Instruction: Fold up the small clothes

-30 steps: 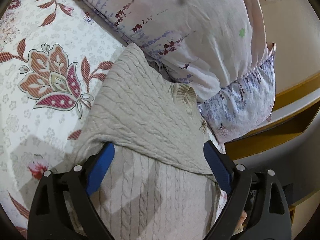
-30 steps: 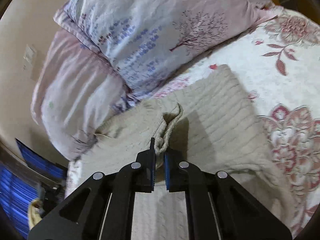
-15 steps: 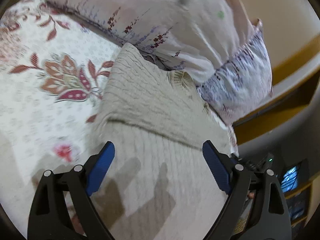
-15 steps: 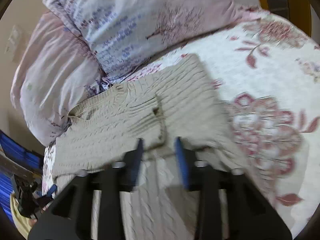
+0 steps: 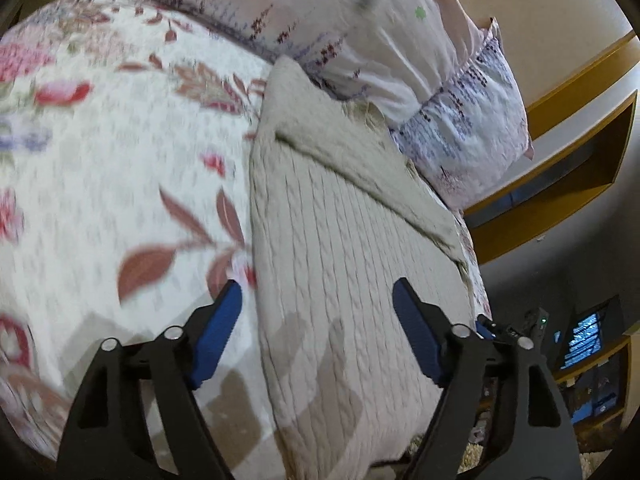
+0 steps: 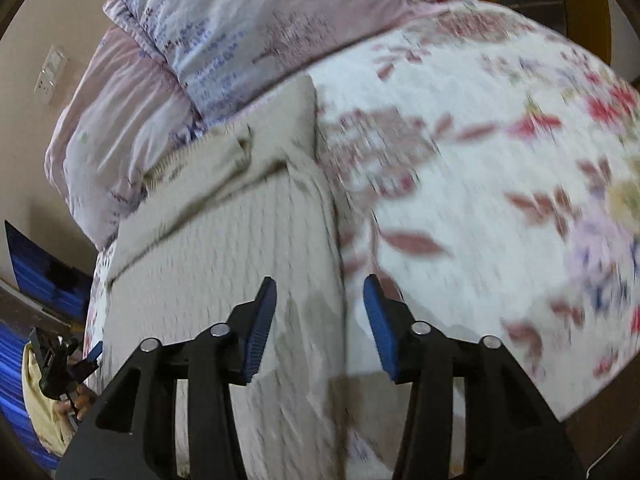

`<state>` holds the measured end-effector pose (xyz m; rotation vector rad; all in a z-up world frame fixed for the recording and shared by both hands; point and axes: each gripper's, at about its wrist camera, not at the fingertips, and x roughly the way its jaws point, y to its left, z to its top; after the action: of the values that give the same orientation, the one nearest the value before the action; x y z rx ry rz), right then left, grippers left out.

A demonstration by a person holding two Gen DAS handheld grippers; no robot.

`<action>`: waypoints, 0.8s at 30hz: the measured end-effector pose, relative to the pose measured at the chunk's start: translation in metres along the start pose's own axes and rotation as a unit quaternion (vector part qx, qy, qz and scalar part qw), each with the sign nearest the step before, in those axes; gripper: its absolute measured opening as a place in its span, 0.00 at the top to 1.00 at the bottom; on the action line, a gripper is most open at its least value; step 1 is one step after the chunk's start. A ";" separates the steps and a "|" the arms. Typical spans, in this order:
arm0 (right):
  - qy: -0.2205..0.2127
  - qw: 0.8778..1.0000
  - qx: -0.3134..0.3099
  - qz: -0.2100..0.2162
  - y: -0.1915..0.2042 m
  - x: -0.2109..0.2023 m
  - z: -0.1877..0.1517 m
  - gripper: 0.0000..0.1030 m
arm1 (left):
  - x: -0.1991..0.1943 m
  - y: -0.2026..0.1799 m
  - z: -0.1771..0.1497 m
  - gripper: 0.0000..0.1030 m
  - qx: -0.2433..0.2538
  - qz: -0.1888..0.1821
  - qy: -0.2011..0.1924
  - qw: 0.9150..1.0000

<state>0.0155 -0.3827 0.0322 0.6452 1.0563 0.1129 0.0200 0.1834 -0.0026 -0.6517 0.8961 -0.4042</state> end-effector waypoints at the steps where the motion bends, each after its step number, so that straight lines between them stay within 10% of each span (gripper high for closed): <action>1: 0.000 1.000 0.001 0.009 -0.002 -0.003 -0.005 0.63 | -0.001 -0.001 -0.005 0.35 0.001 -0.004 0.001 1.000; 10: 0.064 0.992 -0.012 0.109 0.002 -0.009 -0.039 0.78 | -0.002 -0.017 -0.049 0.59 0.009 -0.049 0.038 0.998; 20: 0.104 0.984 -0.066 0.125 0.016 -0.019 -0.062 0.78 | 0.000 -0.019 -0.072 0.68 -0.011 -0.074 0.085 0.994; 24: 0.117 0.982 -0.089 0.118 0.026 -0.016 -0.067 0.91 | 0.003 -0.025 -0.073 0.91 0.002 -0.069 0.096 0.993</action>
<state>-0.0429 -0.3382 0.0369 0.6017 1.1763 0.4939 -0.0393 0.1377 -0.0211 -0.6816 1.0361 -0.6002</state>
